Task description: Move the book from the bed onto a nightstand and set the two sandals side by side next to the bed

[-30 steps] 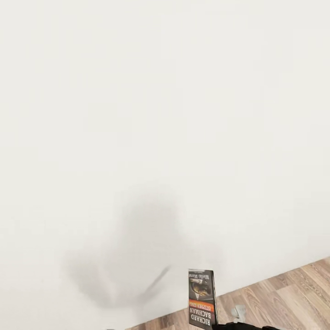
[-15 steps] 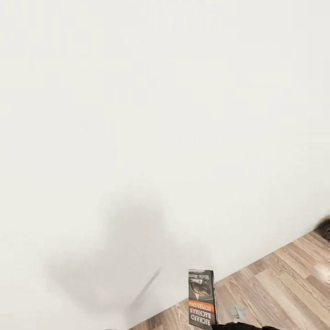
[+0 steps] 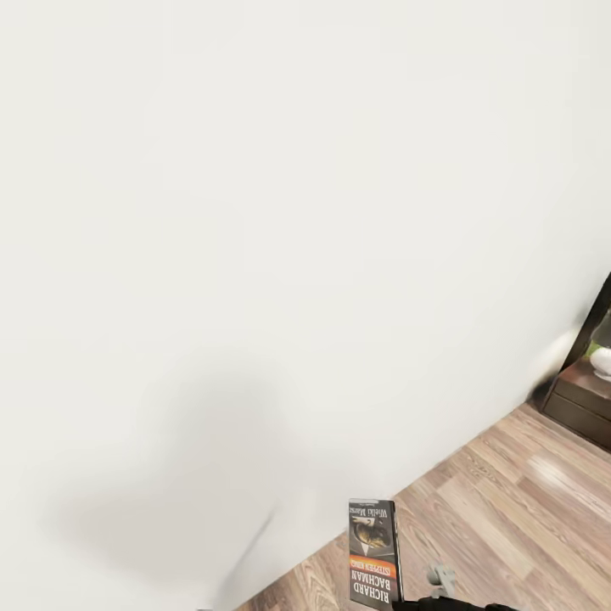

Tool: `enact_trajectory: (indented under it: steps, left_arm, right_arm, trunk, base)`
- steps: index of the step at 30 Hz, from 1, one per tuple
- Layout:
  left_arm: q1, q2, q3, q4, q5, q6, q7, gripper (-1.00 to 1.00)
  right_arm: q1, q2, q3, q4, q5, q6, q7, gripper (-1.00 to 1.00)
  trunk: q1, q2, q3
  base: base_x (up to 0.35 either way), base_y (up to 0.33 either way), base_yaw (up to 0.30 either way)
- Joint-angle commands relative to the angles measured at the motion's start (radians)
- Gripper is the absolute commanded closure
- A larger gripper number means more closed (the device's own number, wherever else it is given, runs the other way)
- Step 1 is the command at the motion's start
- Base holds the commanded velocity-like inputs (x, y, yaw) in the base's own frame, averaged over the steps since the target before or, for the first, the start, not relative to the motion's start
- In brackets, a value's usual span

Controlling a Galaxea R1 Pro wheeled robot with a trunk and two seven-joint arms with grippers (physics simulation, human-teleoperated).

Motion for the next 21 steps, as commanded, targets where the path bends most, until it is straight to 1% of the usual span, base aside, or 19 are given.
enact_trajectory:
  steps: [1, 21]
  left_arm:
    - [-0.001, 0.0, -0.008, 0.0, 0.008, -0.004, -0.003, -1.0]
    - [-0.001, 0.0, -0.008, 0.0, 0.008, -0.004, -0.003, -1.0]
  right_arm:
    - [-0.001, 0.0, 0.004, -0.001, -0.013, 0.007, 0.002, 1.0]
    - [-0.001, 0.0, 0.004, -0.001, -0.014, 0.006, 0.002, 1.0]
  trunk:
    - [0.0, -0.001, -0.001]
    - [0.0, -0.001, -0.001]
  base:
    - [0.0, 0.0, -0.282]
    - [0.005, 0.0, -0.282]
